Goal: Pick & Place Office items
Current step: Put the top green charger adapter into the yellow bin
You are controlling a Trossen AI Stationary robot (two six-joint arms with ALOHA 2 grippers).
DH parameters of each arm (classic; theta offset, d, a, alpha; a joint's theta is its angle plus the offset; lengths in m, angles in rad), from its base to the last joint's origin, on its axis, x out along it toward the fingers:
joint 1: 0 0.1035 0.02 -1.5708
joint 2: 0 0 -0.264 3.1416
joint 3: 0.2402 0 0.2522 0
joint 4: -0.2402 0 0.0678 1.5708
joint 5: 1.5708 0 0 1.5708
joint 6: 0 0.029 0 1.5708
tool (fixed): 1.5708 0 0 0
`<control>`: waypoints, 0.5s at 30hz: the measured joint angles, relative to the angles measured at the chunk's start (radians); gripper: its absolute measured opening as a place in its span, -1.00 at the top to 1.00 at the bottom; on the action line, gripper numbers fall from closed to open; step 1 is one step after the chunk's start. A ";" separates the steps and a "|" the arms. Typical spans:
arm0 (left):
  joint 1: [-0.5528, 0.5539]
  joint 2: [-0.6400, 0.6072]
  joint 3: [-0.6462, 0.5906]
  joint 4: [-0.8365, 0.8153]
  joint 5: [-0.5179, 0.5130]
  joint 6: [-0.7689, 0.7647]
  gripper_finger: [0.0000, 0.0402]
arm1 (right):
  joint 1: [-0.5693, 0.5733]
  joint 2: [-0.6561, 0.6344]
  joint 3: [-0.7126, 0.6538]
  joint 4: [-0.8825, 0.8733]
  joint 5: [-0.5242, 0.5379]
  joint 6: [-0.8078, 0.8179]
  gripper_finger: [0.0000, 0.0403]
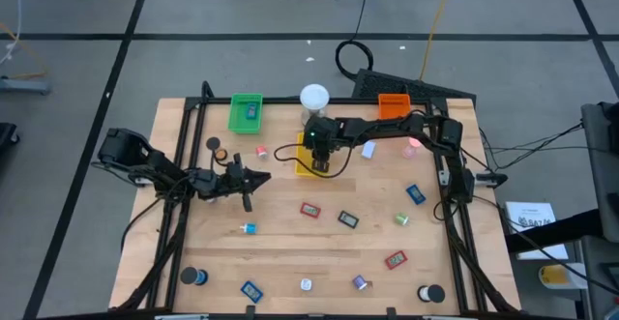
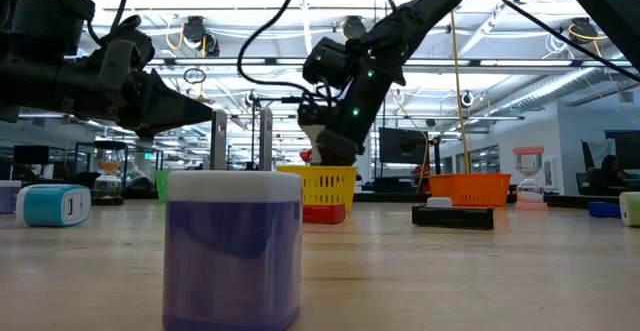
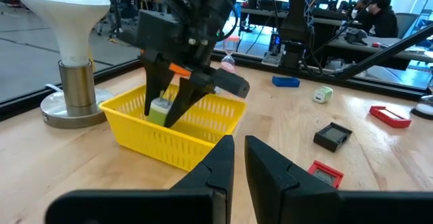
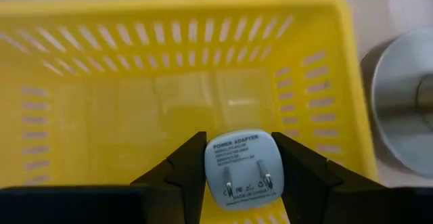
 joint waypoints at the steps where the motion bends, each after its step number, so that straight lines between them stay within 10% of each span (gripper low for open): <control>1: 0.000 0.000 0.000 0.000 0.000 0.000 0.81 | 0.000 0.004 0.000 0.001 0.001 0.001 0.28; 15: 0.000 0.000 0.000 -0.006 0.000 0.000 0.81 | 0.000 0.005 -0.002 -0.003 0.080 0.001 0.04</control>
